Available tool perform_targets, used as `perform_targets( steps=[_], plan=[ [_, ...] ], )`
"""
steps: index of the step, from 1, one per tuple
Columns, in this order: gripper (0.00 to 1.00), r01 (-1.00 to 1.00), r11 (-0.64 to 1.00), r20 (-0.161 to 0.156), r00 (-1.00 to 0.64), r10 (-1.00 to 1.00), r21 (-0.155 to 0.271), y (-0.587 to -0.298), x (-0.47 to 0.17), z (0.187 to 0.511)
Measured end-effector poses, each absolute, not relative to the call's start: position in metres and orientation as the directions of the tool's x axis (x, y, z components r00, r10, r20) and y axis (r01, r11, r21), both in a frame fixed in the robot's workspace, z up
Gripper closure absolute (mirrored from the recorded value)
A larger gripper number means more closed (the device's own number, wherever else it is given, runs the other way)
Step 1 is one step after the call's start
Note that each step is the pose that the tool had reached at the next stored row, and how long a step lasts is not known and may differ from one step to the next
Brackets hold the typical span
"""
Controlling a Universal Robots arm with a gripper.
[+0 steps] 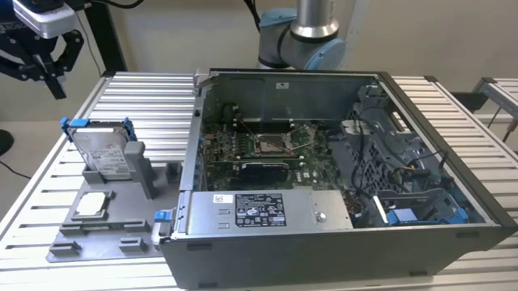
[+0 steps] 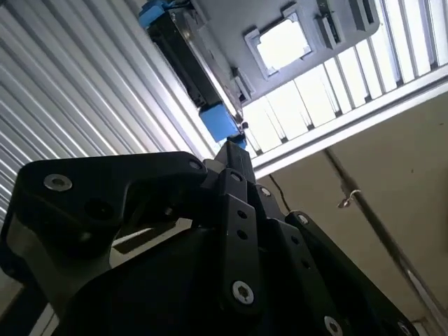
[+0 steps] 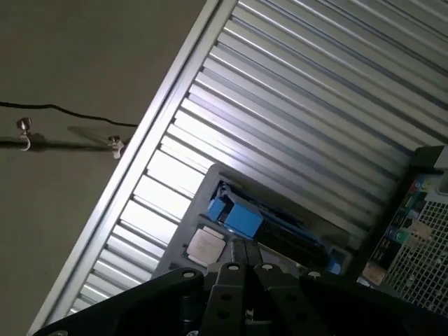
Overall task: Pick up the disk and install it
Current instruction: 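Pick up the disk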
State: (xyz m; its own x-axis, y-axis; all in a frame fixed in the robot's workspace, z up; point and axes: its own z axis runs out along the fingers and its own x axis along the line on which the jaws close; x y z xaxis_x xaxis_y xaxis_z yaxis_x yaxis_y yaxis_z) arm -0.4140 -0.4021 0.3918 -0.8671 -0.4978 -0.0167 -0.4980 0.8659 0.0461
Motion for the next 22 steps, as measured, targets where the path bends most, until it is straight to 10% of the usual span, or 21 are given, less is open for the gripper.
perform_targets(
  steps=[22],
  plan=[
    [1.0, -0.796, 0.604, -0.009, -0.605, -0.796, 0.039, -0.4021, -0.414, 0.3918]
  ],
)
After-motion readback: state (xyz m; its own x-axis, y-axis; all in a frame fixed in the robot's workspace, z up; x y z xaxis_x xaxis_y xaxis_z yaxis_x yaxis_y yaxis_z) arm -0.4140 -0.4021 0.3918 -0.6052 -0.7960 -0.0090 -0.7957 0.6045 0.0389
